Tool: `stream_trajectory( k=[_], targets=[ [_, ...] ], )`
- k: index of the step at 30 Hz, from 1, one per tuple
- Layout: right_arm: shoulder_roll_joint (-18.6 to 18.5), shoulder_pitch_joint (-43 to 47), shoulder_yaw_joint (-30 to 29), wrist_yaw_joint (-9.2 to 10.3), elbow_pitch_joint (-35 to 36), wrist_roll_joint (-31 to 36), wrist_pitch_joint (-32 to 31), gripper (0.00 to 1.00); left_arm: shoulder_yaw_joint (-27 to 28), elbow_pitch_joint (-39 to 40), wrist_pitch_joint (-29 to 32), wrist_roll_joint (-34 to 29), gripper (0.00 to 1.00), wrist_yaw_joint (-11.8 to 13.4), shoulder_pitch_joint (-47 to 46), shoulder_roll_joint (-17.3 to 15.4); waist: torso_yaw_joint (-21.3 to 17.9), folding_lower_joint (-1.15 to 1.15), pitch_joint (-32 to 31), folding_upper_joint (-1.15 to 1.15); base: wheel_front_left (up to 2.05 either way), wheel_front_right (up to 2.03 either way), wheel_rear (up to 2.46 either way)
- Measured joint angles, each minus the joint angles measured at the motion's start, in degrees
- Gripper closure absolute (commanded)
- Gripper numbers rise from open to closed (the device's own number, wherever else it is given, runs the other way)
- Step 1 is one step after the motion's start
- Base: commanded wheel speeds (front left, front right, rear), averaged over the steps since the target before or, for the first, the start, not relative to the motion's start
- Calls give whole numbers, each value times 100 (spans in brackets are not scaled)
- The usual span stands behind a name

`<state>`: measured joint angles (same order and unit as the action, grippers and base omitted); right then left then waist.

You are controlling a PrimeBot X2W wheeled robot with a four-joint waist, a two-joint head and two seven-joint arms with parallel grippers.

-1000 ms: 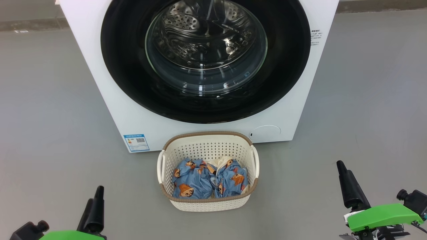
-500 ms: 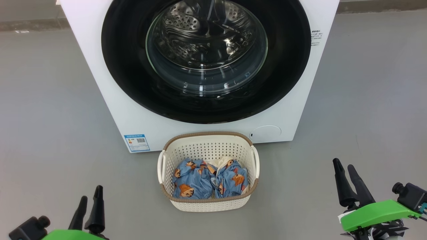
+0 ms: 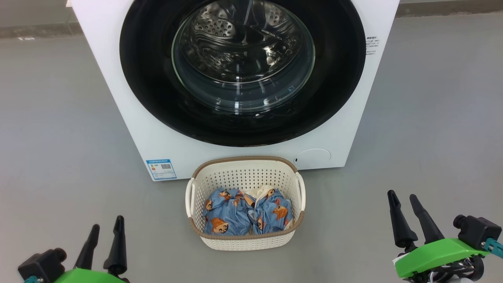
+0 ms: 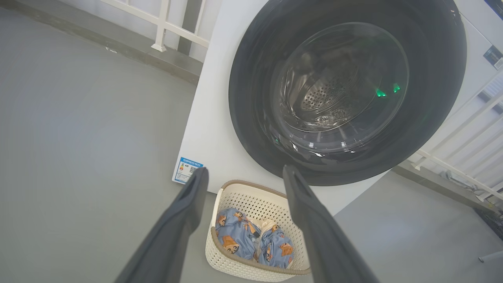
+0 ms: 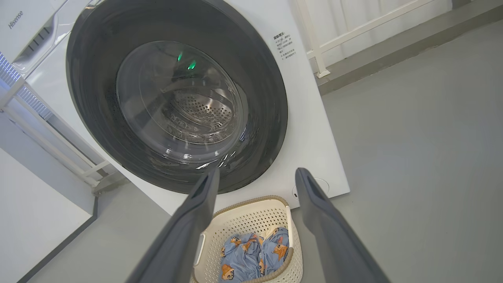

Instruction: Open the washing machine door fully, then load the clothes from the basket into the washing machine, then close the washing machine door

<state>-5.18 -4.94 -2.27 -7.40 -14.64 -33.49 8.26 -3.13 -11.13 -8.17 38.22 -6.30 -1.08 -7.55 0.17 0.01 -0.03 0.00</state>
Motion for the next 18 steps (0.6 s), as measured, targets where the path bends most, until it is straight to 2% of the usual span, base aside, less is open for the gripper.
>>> stream_trajectory(
  k=[18],
  targets=[
    [-23, -114, 8, 0, -119, 1365, 297, 0, -88, 100, -294, -1285, 0, 9, 16, -66, 4, 0, -9, 0, 0, 0, 0]
  ],
)
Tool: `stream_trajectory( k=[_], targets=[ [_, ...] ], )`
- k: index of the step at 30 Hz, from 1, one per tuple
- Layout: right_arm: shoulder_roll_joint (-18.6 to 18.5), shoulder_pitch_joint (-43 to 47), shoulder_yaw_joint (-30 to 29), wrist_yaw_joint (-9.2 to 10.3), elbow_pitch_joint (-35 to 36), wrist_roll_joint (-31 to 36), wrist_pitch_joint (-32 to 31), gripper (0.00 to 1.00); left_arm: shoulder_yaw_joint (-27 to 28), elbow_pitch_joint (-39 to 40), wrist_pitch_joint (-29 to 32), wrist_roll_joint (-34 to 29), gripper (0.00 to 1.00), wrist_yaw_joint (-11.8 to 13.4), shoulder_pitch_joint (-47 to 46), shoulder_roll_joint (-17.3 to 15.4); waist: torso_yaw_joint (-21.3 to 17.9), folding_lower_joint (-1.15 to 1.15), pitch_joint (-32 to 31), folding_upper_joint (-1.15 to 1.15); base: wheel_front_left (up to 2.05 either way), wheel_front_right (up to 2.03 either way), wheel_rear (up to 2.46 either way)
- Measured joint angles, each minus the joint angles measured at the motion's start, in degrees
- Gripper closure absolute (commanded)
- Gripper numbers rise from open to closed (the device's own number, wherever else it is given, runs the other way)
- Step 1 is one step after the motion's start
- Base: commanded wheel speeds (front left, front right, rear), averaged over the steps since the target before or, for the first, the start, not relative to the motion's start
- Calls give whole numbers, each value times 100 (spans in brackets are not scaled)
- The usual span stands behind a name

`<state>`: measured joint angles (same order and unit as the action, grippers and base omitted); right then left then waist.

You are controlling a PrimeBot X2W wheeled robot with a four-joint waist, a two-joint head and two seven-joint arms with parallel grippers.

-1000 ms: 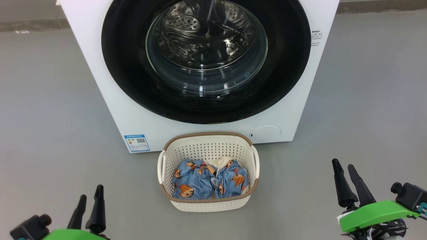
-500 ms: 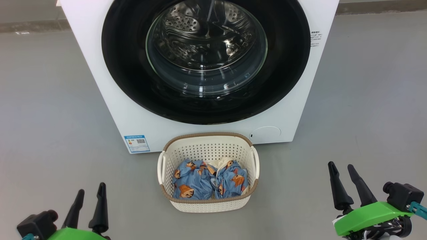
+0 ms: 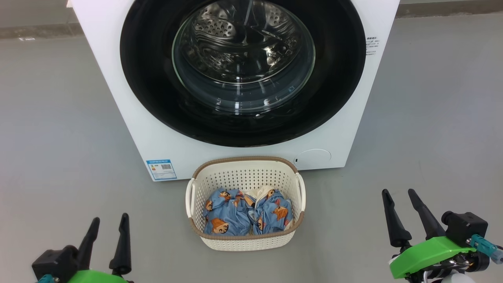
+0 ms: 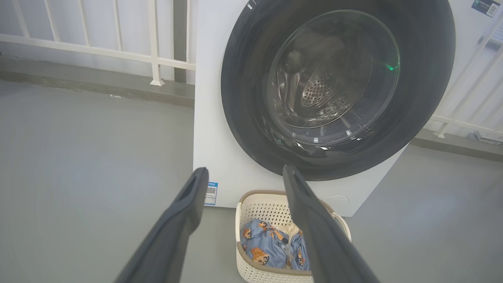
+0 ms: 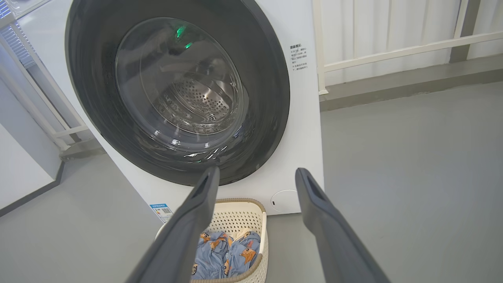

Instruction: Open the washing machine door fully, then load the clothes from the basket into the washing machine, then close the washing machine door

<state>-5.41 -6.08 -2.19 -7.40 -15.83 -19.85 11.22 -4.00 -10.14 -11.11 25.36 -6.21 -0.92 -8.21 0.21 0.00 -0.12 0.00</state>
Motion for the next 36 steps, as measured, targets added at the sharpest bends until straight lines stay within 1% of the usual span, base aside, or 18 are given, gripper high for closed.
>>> stream_trajectory(
  k=[15, 20, 24, 31, 36],
  targets=[
    [-4, -16, -35, 0, -29, 1084, 237, 0, -43, 29, -260, -825, 0, 76, 7, -23, 15, 0, -29, 0, 0, 0, 0],
    [-2, -37, -60, 0, -29, 1437, 305, 0, -55, 52, -311, -1159, 0, 94, 7, -99, 22, 0, -22, 0, 0, 0, 0],
    [8, -140, -114, 0, -23, 1460, 307, 0, -47, 46, -311, -1162, 0, 99, 7, -127, 12, 0, -13, 0, 0, 0, 0],
    [64, -138, -327, 0, -33, 1640, 308, 0, -8, -42, -312, -1162, 0, 247, 7, -127, -7, 0, -3, 0, 0, 0, 0],
    [108, -138, -422, -1, -52, 1683, 307, 0, 25, -104, -328, -1162, 0, 293, 7, -126, -6, 0, -5, 0, 0, 0, 0]
  ],
)
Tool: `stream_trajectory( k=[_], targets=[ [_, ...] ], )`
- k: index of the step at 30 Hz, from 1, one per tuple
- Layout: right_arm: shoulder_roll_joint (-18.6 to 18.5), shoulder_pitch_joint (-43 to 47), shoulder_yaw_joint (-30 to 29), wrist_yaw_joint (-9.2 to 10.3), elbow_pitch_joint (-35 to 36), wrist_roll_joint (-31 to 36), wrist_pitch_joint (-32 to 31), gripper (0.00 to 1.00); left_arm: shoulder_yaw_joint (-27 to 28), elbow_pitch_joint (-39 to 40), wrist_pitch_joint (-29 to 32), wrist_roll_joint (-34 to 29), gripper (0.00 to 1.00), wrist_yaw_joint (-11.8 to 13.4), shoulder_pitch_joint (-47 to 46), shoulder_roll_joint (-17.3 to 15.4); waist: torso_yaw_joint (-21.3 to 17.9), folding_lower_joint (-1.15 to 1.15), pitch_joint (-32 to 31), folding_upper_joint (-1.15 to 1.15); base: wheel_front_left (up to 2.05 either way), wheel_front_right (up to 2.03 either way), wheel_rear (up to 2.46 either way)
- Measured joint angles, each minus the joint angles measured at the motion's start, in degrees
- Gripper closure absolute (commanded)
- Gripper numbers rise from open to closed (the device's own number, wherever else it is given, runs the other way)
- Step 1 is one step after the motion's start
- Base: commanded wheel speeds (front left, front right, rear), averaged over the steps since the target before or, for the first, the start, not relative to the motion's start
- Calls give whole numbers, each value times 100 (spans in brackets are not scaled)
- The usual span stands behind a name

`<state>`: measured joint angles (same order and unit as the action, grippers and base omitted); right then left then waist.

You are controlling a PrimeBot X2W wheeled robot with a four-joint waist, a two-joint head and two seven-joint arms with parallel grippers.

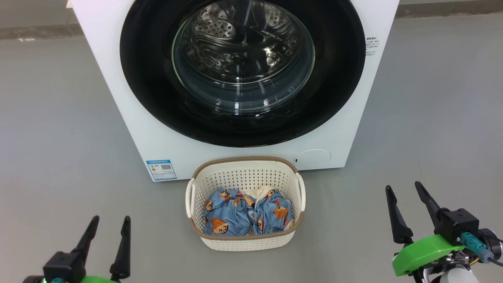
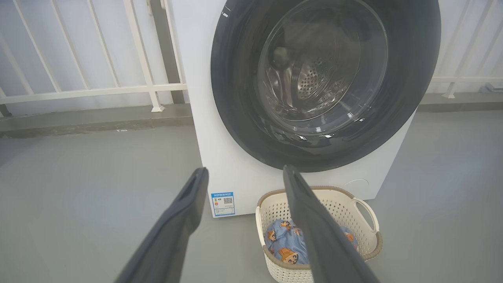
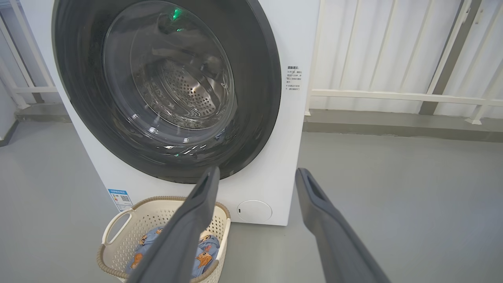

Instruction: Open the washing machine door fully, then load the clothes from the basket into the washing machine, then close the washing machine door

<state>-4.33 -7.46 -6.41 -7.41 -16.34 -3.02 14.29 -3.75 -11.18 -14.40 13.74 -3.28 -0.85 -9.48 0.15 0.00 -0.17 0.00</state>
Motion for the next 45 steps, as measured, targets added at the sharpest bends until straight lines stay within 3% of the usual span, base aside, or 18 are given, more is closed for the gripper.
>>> stream_trajectory(
  k=[21, 45],
  targets=[
    [75, 0, -12, 1, -11, -12, -4, 0, -1, 5, -23, 71, 0, -27, -1, -38, -7, 0, 40, 0, 7, 7, -15],
    [73, 0, -56, 1, 8, -115, -7, 0, 111, 231, -23, 123, 0, -9, -27, 69, 84, 0, 246, 0, 95, 95, -189]
  ],
)
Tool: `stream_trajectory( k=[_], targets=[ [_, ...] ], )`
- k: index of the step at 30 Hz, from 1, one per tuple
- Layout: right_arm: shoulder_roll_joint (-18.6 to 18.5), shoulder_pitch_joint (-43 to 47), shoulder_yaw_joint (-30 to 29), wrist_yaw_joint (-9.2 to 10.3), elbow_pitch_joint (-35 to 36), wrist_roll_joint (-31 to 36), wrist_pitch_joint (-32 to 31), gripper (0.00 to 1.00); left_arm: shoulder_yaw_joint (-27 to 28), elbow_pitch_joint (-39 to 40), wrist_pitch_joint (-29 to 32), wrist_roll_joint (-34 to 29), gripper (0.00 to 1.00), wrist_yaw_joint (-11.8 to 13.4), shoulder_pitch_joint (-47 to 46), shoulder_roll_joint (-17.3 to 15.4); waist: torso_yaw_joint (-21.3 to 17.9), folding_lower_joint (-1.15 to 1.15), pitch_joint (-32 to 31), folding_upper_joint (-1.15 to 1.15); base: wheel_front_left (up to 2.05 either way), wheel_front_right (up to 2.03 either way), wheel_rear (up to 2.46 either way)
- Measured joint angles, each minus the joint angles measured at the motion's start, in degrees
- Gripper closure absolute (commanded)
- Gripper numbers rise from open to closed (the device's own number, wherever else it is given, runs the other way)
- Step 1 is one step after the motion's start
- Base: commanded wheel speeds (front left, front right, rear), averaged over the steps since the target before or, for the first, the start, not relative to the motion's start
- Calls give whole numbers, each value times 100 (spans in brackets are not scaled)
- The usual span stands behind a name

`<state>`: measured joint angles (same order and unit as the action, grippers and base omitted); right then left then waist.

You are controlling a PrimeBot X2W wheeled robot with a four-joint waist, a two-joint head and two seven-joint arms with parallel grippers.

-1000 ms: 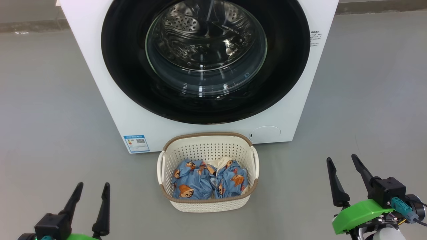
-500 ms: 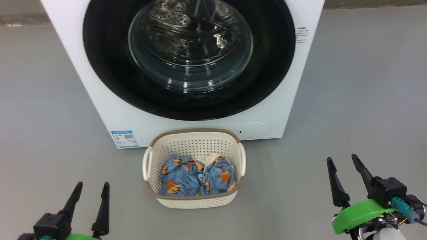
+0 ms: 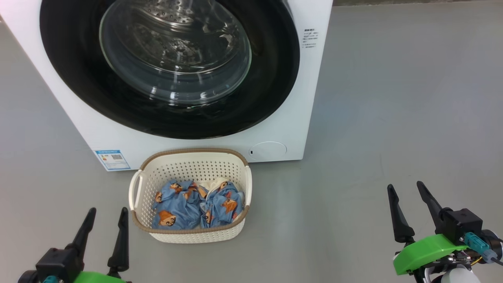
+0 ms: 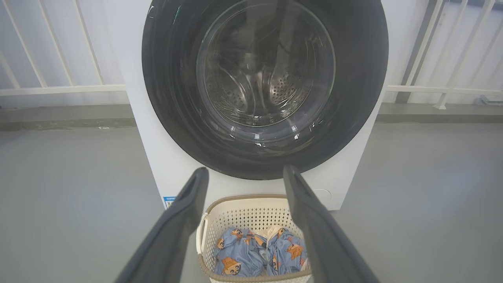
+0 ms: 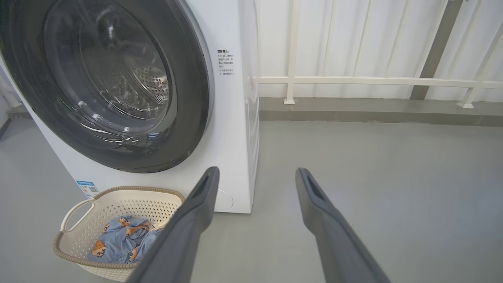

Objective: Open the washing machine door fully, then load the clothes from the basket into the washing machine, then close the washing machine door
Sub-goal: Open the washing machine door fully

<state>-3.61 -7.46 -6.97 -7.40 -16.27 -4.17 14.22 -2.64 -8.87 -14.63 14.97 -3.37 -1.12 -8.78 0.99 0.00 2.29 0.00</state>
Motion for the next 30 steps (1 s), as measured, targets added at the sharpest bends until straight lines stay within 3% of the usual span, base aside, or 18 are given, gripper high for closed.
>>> stream_trajectory(
  k=[30],
  targets=[
    [-11, 1, -101, 0, 38, -14, 3, 0, 183, 179, 0, -312, 0, -101, 100, 244, 77, 0, 32, 0, 4, 4, -8]
  ],
)
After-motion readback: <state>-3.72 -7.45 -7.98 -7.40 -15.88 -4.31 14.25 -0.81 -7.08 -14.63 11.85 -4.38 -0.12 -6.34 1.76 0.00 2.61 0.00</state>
